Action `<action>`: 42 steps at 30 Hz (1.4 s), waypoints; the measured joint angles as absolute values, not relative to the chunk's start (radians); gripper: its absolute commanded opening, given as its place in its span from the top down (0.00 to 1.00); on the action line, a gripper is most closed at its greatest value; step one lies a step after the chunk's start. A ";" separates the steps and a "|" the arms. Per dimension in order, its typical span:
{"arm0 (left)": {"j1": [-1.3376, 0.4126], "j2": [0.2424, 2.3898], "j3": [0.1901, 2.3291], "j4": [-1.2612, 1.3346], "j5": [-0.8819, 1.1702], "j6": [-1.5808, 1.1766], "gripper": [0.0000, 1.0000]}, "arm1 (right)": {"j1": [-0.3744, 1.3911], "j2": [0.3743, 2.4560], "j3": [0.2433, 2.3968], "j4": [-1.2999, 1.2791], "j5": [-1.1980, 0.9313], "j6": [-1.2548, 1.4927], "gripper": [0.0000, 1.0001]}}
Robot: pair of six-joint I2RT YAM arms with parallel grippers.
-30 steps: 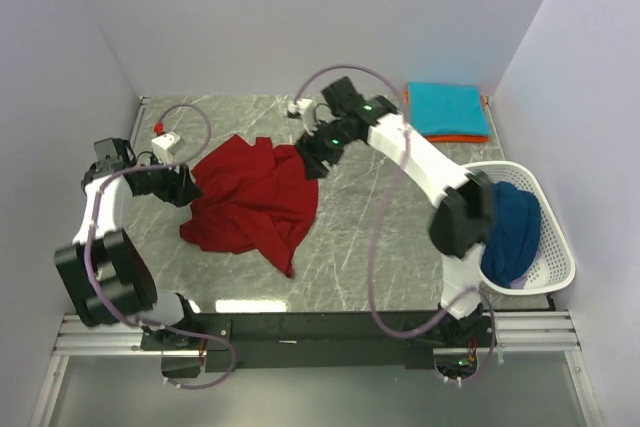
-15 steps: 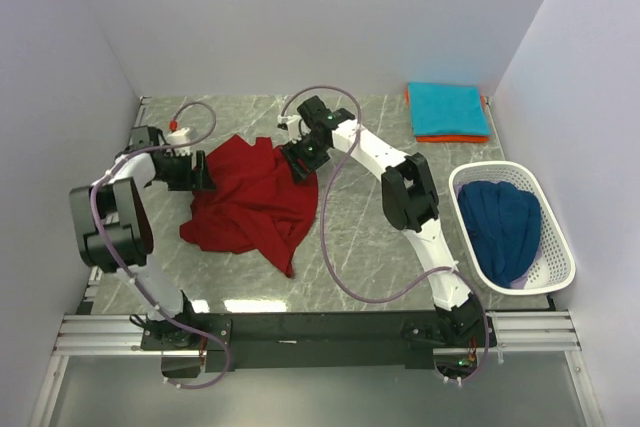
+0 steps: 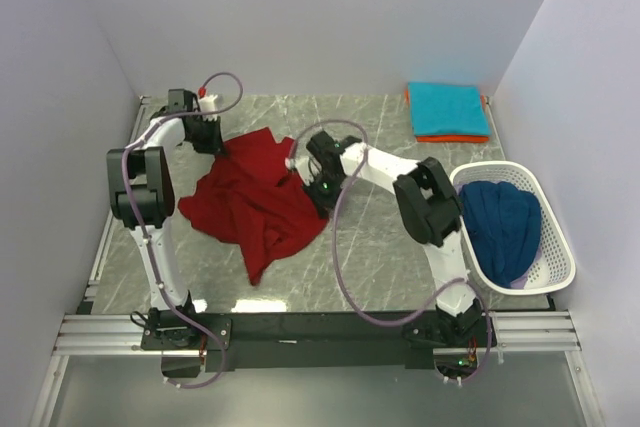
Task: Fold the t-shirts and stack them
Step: Flatten the tshirt out
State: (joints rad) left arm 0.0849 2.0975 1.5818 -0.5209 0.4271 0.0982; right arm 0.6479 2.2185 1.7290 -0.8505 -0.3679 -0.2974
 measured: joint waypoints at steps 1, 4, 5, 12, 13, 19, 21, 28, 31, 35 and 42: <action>0.071 2.127 1.630 -0.525 0.432 0.091 0.99 | 0.656 2.175 1.655 -0.841 -0.389 -0.311 0.96; 0.039 2.189 1.749 -0.536 0.454 0.080 0.99 | 0.693 2.067 1.473 -0.891 -0.470 -0.368 0.96; 0.029 2.197 1.773 -0.536 0.461 0.072 0.99 | 0.707 2.042 1.430 -0.930 -0.513 -0.390 0.96; -0.004 2.191 1.846 -0.456 0.567 -0.031 0.99 | 0.660 1.975 1.530 -1.056 -0.687 -0.421 0.60; 0.008 2.183 1.846 -0.450 0.582 -0.042 0.99 | 0.633 1.975 1.557 -1.037 -0.688 -0.403 0.59; 0.147 2.061 1.738 -0.453 0.616 -0.057 0.99 | 0.448 2.038 1.693 -0.901 -0.563 -0.242 0.58; 0.206 1.995 1.660 -0.454 0.613 -0.056 1.00 | 0.439 2.094 1.713 -0.870 -0.508 -0.208 0.58; 0.413 1.767 1.343 -0.500 0.583 0.005 1.00 | 0.495 2.210 1.713 -0.863 -0.418 -0.174 0.68; 0.472 1.707 1.241 -0.547 0.549 0.072 1.00 | 0.509 2.207 1.703 -0.857 -0.399 -0.177 0.78; 0.504 1.676 1.160 -0.591 0.499 0.144 1.00 | 0.526 2.182 1.661 -0.859 -0.384 -0.197 0.87; 0.487 1.686 1.167 -0.622 0.490 0.215 0.99 | 0.542 2.160 1.673 -0.924 -0.387 -0.259 0.46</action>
